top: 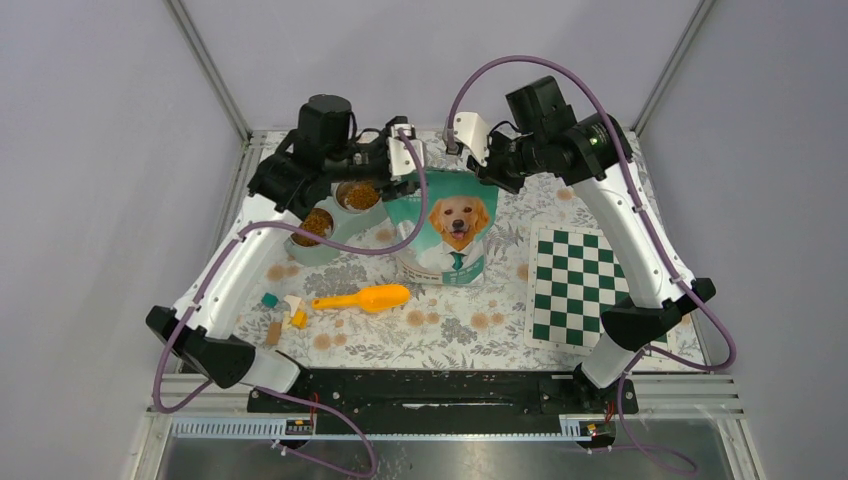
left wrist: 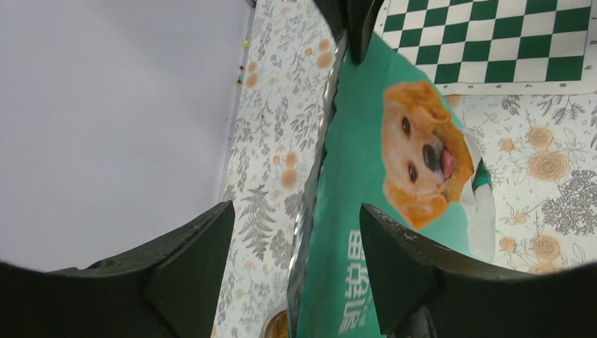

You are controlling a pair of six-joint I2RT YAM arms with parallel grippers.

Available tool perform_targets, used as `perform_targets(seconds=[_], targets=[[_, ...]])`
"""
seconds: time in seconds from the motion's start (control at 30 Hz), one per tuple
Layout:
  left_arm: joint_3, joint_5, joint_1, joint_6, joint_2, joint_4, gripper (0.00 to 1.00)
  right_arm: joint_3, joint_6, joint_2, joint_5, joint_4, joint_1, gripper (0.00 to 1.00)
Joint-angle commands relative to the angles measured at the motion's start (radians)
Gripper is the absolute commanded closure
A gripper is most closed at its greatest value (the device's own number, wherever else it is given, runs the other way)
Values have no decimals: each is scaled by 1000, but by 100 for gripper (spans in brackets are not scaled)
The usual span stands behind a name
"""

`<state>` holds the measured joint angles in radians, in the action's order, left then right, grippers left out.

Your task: Serve the pet food

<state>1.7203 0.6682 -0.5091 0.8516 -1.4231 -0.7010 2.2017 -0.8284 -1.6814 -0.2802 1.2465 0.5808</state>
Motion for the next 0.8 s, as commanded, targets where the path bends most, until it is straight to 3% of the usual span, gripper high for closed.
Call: perform_targets(seconds=[0.0, 0.3, 0.57, 0.77], targets=[[41, 29, -42, -41, -38, 92, 33, -2, 37, 40, -34, -104, -12, 100], [33, 26, -112, -76, -92, 162, 36, -325, 129, 232, -82, -455, -12, 100], [30, 34, -143, -79, -117, 180, 51, -382, 170, 263, -79, -521, -13, 100], [11, 34, -158, -77, -117, 176, 68, -390, 220, 265, -71, -547, -14, 100]])
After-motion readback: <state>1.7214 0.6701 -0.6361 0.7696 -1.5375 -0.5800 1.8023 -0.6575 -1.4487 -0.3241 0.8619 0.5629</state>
